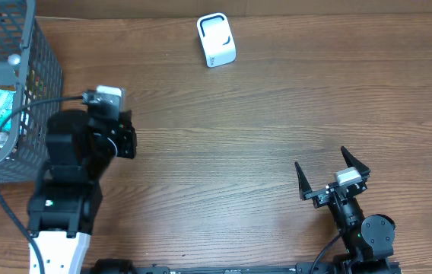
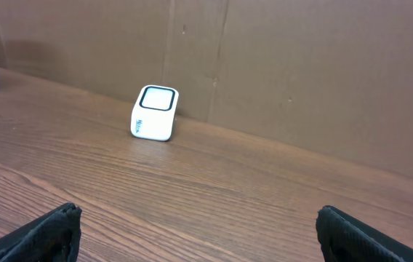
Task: Scan the item barcode
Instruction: 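Reach the left gripper into the gray mesh basket, then grasp the green-lidded jar in the basket with the left gripper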
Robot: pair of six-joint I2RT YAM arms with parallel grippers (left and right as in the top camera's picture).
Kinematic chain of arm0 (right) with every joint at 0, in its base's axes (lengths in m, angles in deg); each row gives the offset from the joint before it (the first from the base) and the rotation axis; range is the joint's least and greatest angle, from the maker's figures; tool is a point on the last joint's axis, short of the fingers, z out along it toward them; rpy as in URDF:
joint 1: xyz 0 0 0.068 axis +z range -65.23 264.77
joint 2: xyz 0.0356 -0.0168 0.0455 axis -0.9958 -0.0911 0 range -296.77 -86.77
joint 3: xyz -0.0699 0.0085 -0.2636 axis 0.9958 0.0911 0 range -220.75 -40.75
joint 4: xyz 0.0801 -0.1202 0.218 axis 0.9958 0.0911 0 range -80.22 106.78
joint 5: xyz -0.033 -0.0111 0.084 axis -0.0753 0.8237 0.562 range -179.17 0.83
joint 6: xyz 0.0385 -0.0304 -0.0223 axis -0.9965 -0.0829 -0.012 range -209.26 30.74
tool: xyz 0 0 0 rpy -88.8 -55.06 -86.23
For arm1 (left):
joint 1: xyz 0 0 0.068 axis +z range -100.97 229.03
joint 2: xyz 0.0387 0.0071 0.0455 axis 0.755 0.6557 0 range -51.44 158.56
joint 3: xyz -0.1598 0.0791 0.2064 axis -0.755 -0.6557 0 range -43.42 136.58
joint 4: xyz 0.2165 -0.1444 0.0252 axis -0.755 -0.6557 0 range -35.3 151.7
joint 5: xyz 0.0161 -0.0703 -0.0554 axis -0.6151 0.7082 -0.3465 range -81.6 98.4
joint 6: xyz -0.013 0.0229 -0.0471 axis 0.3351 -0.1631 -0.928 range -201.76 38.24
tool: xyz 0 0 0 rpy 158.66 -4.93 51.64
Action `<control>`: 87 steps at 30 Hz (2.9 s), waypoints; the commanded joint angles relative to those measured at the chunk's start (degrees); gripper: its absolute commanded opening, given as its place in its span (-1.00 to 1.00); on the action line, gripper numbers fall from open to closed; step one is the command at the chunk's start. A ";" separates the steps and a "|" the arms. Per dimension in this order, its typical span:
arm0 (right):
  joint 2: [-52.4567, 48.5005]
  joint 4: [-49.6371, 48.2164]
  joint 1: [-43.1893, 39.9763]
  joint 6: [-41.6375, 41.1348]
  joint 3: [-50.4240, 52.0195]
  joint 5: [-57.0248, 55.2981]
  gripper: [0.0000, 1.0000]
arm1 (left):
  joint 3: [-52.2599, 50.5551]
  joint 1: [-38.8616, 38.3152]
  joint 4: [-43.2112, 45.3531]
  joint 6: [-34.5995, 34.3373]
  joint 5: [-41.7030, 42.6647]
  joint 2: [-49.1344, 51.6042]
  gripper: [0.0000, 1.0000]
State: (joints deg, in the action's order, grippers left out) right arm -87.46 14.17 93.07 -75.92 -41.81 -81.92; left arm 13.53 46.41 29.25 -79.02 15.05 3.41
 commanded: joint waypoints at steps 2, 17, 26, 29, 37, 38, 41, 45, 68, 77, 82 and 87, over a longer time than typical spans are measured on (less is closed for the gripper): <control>0.52 -0.22 0.11 0.02 0.61 0.11 1.00 | 13.66 1.11 -0.37 -1.68 -7.37 2.08 -0.63; 0.52 -0.22 0.11 0.02 0.61 0.11 1.00 | 49.83 32.57 -16.90 -12.68 3.78 30.08 -0.15; 0.52 -0.22 0.11 0.02 0.61 0.11 1.00 | 49.81 43.63 -21.49 -14.51 8.20 41.09 0.97; 0.52 -0.22 0.11 0.02 0.61 0.11 1.00 | 49.79 43.95 -23.41 -12.26 7.96 44.72 0.99; 0.52 -0.22 0.11 0.02 0.61 0.11 1.00 | 49.72 43.85 -30.05 -11.30 7.98 54.36 0.99; 0.52 -0.22 0.11 0.02 0.61 0.11 1.00 | 49.72 43.85 -30.42 -11.32 8.00 55.25 0.99; 0.52 -0.22 0.11 0.02 0.61 0.11 1.00 | 49.72 43.65 -30.84 -11.30 8.00 57.79 0.99; 0.52 -0.22 0.11 0.02 0.61 0.11 1.00 | 49.70 43.15 -32.06 -11.28 7.96 61.20 0.99; 0.52 -0.22 0.11 0.02 0.61 0.11 1.00 | 49.64 43.08 -31.95 -11.34 5.22 67.65 0.78; 0.52 -0.22 0.11 0.02 0.61 0.11 1.00 | 49.55 42.93 -30.29 -11.32 5.16 67.67 0.36; 0.52 -0.22 0.11 0.02 0.61 0.11 1.00 | 50.93 42.97 -30.34 -11.32 5.31 67.21 0.11; 0.52 -0.22 0.11 0.02 0.61 0.11 1.00 | 59.82 43.15 -34.69 -11.32 5.40 65.16 0.07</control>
State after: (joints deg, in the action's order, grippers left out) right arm -87.44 14.14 93.05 -75.92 -41.81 -81.90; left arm 65.31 89.89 -3.73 -90.60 20.36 70.55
